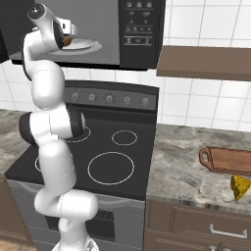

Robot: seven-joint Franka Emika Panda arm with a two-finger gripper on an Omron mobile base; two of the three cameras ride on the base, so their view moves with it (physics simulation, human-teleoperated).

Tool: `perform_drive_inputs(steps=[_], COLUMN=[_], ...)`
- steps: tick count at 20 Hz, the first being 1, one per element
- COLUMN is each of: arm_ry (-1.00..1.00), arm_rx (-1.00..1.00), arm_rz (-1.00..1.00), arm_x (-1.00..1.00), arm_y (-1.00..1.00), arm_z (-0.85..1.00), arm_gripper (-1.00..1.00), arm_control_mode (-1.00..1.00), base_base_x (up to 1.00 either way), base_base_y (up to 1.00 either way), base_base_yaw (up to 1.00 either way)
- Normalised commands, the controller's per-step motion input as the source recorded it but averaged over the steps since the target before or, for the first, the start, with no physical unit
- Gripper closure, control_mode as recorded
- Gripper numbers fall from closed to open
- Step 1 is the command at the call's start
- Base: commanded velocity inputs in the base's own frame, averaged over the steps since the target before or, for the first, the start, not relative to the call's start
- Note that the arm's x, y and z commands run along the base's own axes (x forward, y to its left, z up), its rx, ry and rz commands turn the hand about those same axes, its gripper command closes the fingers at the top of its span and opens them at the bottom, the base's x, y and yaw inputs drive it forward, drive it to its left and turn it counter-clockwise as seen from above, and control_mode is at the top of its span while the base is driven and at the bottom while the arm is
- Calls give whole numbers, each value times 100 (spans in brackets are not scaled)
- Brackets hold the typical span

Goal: Retrieve the reheated potato from the microwave, then place the potato, cheese, and condiment on the cutting board.

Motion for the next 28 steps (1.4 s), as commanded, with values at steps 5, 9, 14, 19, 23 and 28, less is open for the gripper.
perform_drive_inputs(steps=[5, 9, 14, 19, 23, 28], arm_ry=[5, 0, 0, -1, -8, -8], arm_rx=[0, 0, 0, 0, 1, 2], arm_rz=[0, 0, 0, 0, 0, 0], arm_x=[12, 2, 0, -6, -31, -49], arm_y=[2, 8, 5, 0, 0, 1], arm_z=[-22, -27, -28, -13, 1, 1], arm_gripper=[-100, 100, 100, 100, 100, 100], arm_control_mode=[-100, -100, -100, -100, -100, -100], base_base_x=[0, 0, 0, 0, 0, 0], base_base_y=[0, 0, 0, 0, 0, 0], base_base_yaw=[0, 0, 0, 0, 0, 0])
